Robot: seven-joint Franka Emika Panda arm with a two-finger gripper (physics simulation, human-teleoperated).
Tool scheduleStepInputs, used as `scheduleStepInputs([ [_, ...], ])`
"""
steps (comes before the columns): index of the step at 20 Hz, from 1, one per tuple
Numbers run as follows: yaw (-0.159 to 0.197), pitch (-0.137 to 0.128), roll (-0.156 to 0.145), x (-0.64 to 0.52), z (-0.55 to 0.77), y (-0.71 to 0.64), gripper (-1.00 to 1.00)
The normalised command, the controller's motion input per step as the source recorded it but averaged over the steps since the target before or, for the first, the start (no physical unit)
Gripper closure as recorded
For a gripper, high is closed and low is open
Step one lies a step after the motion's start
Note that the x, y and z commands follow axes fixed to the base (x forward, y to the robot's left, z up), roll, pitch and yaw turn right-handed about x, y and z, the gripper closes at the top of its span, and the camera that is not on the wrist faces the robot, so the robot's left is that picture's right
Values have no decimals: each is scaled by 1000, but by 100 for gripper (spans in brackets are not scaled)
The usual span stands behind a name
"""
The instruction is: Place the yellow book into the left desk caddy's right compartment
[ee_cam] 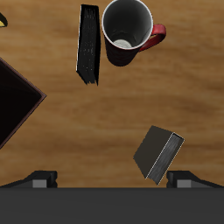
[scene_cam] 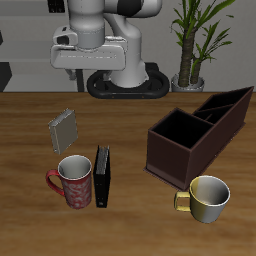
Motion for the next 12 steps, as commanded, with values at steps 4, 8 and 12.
scheduleStepInputs([
  [4, -31, -2, -66, -88, -95, -469, -100],
  [8, -19, -15, -38, -135, -69, -280, -100],
  [12, -3, -33, -26, -168, -145, -206, -100],
])
